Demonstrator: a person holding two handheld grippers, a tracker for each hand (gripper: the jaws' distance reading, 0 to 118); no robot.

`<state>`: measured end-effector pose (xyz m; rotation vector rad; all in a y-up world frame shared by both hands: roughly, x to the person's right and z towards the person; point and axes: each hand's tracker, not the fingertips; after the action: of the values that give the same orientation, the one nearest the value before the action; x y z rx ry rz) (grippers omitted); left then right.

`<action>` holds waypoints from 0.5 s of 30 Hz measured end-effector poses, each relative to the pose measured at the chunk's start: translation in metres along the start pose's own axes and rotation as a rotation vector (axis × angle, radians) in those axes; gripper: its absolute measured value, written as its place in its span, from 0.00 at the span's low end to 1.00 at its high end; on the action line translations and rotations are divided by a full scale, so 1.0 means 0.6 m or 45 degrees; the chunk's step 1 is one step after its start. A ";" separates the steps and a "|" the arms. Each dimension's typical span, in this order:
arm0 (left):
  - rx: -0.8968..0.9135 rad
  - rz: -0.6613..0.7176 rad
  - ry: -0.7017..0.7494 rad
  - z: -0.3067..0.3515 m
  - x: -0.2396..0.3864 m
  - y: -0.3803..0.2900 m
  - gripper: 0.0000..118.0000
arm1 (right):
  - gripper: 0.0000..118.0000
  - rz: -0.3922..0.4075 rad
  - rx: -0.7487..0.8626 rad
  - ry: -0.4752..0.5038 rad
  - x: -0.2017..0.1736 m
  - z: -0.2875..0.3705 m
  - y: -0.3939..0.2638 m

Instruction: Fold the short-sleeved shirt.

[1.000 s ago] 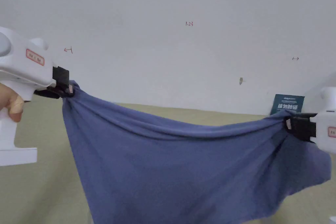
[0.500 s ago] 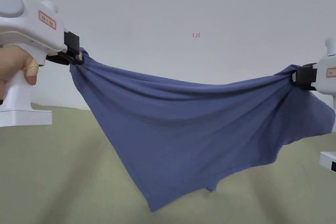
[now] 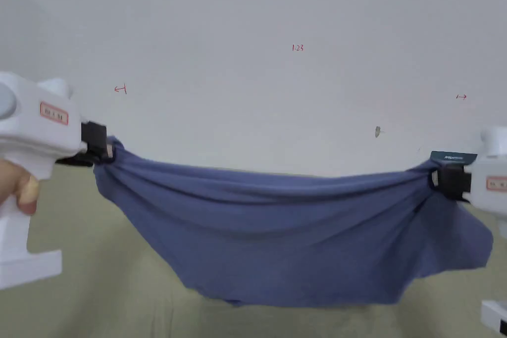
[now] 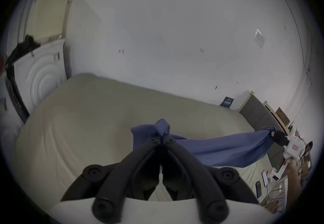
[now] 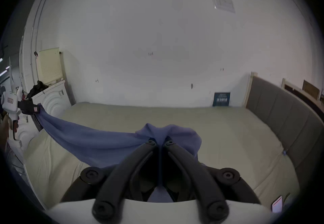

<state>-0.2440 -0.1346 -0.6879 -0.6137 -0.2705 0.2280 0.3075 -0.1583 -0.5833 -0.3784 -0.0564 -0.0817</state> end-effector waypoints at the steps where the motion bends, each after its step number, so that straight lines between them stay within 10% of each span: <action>1: -0.022 0.018 0.013 0.004 -0.007 -0.030 0.01 | 0.03 0.004 -0.009 0.008 0.002 0.010 -0.026; 5: -0.085 0.058 0.045 0.022 -0.053 -0.146 0.01 | 0.03 0.095 -0.132 0.042 0.013 0.056 -0.131; 15: -0.436 0.281 0.076 0.062 -0.134 -0.427 0.01 | 0.03 -0.064 -0.519 0.070 0.026 0.133 -0.366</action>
<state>-0.2982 -0.3416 -0.5213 -0.9902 -0.1843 0.3793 0.2998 -0.3331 -0.4277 -0.7817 0.0060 -0.1544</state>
